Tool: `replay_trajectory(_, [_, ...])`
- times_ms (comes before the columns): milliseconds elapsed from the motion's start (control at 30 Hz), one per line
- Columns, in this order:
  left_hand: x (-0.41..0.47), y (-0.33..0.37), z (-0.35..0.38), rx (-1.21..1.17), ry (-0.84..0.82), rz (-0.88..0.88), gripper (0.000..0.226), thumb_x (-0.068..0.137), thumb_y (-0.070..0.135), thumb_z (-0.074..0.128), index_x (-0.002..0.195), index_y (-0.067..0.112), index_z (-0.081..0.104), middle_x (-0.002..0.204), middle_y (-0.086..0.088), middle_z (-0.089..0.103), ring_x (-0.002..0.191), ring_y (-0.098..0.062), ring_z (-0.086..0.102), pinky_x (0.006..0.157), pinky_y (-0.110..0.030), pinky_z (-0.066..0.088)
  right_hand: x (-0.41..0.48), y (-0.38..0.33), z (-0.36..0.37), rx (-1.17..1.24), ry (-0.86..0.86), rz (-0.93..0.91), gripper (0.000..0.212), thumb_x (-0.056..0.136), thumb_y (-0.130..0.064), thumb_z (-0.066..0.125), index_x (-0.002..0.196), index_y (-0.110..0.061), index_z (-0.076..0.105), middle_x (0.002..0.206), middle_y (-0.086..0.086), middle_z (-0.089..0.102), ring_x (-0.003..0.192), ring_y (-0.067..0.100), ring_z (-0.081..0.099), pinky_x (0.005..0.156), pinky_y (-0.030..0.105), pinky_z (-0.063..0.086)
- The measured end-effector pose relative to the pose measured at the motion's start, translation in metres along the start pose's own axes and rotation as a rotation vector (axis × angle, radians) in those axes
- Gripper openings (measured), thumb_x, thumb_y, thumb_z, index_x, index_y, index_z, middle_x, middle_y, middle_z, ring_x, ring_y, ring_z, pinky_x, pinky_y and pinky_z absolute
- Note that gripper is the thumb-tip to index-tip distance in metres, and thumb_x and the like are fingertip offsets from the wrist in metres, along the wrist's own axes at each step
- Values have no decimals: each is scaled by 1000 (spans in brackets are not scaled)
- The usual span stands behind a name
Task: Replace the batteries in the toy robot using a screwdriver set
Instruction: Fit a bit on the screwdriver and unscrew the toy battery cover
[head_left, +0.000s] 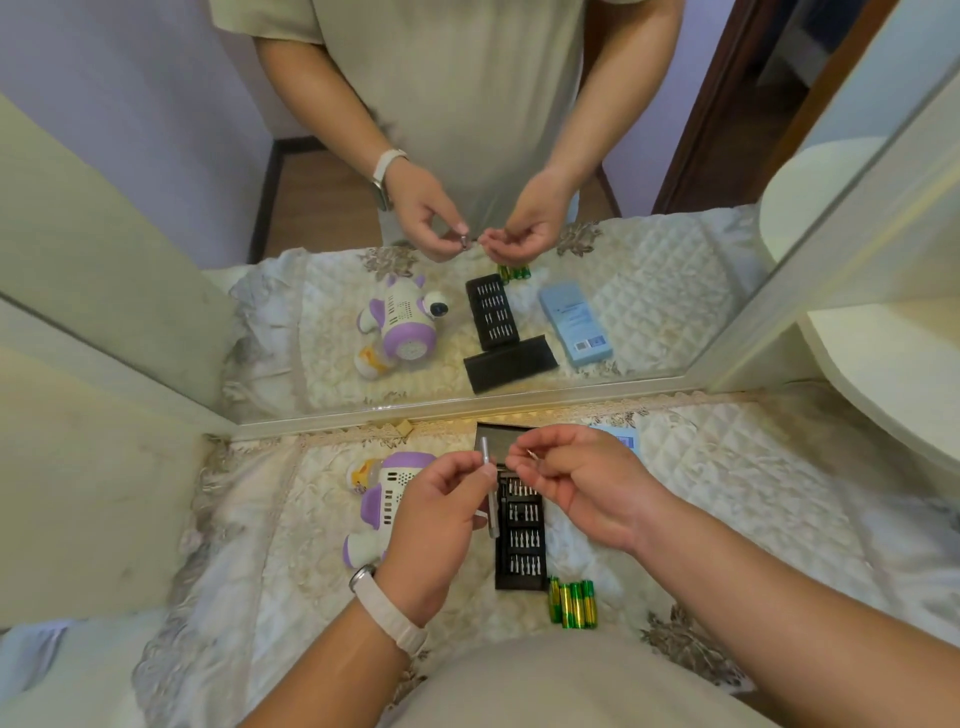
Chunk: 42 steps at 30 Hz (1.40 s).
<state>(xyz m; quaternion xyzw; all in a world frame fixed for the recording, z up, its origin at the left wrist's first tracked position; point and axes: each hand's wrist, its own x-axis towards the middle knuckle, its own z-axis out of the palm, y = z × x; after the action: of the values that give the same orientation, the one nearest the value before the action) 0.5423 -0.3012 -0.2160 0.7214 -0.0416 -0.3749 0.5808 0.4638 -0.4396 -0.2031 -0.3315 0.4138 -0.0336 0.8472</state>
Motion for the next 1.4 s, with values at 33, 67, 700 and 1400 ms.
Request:
replay_trajectory(33, [2, 1, 0, 5, -8, 0, 8, 93, 17, 64, 97, 17, 71, 83, 2, 68, 71, -9, 59, 63, -22, 48, 1, -1, 1, -7, 2, -7, 30, 86, 23, 40, 91, 6, 64, 86, 19, 68, 80, 23, 69, 71, 24, 60])
replay_trajectory(67, [5, 3, -1, 10, -16, 2, 9, 93, 17, 64, 97, 17, 71, 82, 1, 68, 71, -9, 59, 64, -23, 48, 2, -2, 1, -17, 5, -15, 28, 87, 22, 42, 90, 5, 65, 85, 18, 68, 78, 21, 69, 70, 23, 59])
replay_trajectory(700, [9, 9, -21, 35, -73, 42, 11, 93, 15, 62, 98, 13, 72, 82, -1, 67, 76, -15, 60, 70, -33, 49, -14, 8, 21, -253, -152, -194, 17, 94, -1, 55, 94, -4, 71, 77, 8, 69, 69, 13, 64, 63, 21, 53])
replay_trajectory(1400, [-43, 9, -27, 40, -72, 197, 12, 92, 6, 63, 99, 9, 73, 71, 6, 66, 67, -9, 58, 64, -24, 51, -40, 5, 26, -719, -51, -482, 15, 87, -2, 65, 85, -16, 70, 74, -1, 70, 70, 11, 68, 71, 26, 55])
